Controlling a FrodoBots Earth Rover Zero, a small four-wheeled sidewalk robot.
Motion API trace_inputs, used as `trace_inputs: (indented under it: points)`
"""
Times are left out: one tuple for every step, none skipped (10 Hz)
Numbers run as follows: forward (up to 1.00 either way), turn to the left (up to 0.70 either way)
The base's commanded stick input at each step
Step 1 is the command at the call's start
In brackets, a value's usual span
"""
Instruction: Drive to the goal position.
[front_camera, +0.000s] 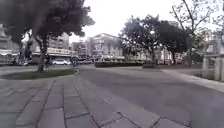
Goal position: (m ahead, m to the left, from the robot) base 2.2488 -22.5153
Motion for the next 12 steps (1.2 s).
trace_inputs:
  points:
    - [1.00, 0.00]
    - [1.00, -0.03]
    - [1.00, -0.40]
    - [1.00, -0.40]
    - [1.00, -0.40]
    - [1.00, -0.40]
    - [1.00, -0.40]
    - [1.00, -0.40]
    - [1.00, -0.40]
    - [1.00, -0.40]
    - [1.00, -0.40]
    - [1.00, -0.40]
